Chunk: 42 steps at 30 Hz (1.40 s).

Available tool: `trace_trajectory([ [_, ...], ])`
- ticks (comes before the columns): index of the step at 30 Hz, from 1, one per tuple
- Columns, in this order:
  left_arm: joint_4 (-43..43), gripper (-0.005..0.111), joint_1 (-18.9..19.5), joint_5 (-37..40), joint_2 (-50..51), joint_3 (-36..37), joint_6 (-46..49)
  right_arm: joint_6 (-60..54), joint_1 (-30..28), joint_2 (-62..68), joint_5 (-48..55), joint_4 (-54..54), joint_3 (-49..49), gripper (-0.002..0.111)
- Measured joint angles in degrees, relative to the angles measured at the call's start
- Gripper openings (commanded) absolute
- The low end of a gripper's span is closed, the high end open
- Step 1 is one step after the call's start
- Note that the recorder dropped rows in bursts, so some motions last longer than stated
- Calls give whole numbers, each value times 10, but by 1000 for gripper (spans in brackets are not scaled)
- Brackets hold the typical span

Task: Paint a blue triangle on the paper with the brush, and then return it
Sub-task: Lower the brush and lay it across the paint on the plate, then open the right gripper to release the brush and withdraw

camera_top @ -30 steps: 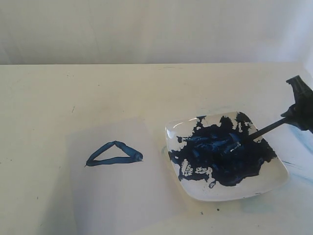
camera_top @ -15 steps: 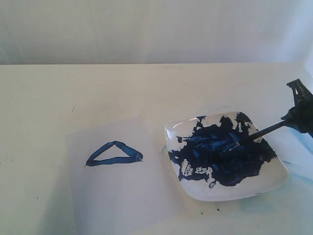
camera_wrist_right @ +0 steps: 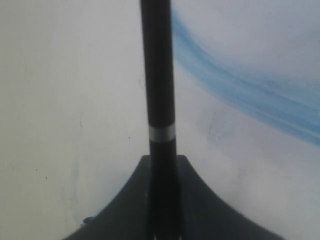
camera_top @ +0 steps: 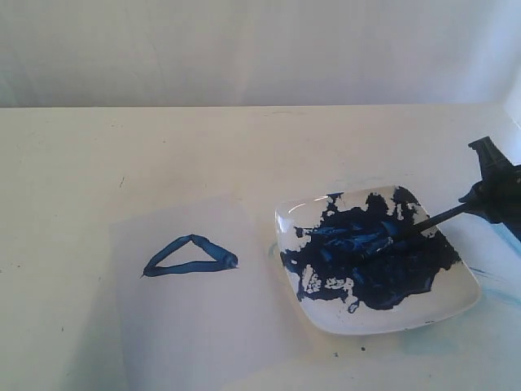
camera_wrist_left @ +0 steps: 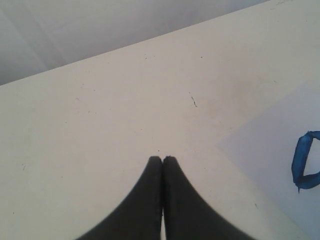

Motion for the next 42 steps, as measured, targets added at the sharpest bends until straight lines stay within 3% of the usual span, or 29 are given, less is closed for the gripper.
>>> trace_trajectory([
  [13,0,0,0,0,0,0,-5,-20,0,15,15,7,-10,3],
  [29,0,0,0,-1,0,0,-5,-20,0,16,18,8,-10,58],
  [37,0,0,0,-7,0,0,-5,-20,-8,-41,38,-46,-10,58],
  [42,0,0,0,-23,0,0,-5,35,-40,-97,58,-166,-10,58],
])
